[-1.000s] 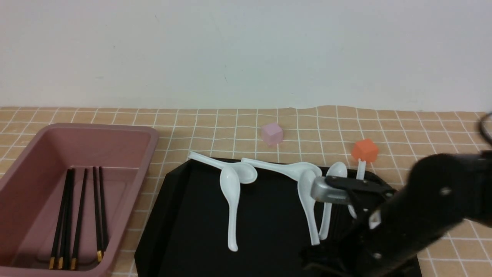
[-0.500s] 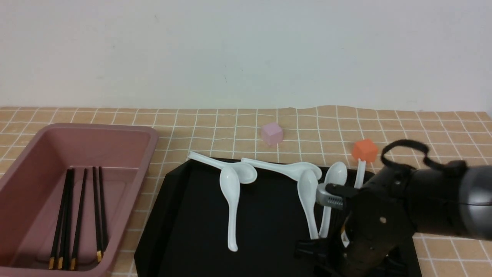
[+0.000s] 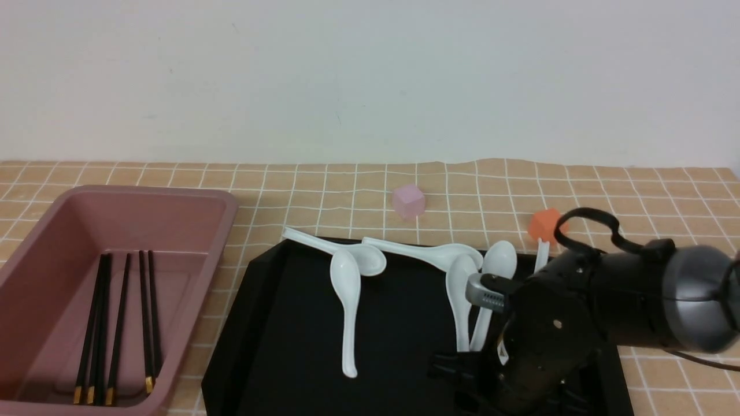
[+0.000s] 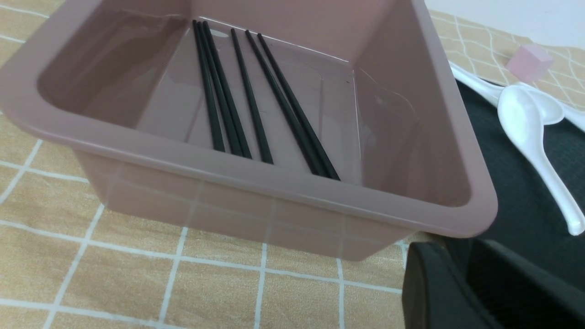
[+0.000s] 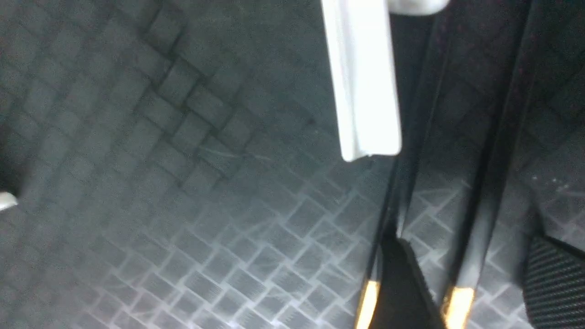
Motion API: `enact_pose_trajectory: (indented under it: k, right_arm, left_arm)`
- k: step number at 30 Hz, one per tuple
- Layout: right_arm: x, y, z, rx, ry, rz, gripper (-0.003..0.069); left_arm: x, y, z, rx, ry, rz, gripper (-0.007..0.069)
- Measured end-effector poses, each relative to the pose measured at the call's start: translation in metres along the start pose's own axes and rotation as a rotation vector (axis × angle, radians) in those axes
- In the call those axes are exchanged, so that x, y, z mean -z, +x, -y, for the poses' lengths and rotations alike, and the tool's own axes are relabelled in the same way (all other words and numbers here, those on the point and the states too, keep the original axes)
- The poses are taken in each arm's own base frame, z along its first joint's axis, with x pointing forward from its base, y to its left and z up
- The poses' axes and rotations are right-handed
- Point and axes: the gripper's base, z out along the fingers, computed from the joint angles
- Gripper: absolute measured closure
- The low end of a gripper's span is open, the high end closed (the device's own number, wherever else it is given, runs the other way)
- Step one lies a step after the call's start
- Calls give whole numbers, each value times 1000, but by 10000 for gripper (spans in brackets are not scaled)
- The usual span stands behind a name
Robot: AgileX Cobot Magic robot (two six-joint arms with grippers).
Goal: On brown tablecloth take chopsticks from black tray and put them in box.
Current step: 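Move the gripper over the chopsticks on the black tray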
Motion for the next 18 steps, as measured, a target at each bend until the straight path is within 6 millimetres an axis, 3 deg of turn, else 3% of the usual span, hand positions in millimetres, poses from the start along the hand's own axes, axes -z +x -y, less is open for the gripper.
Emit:
enact_pose_trajectory:
  k: [5, 10, 18]
  right_arm:
    - [9, 4, 3, 40, 80, -71, 279]
    - [28, -2, -8, 44, 5, -20, 265]
    - [22, -4, -13, 18, -37, -9, 166]
  left_arm:
    - [0, 0, 0, 0, 0, 0, 482]
    - [0, 0, 0, 0, 0, 0, 481]
    - [0, 0, 0, 0, 0, 0, 475]
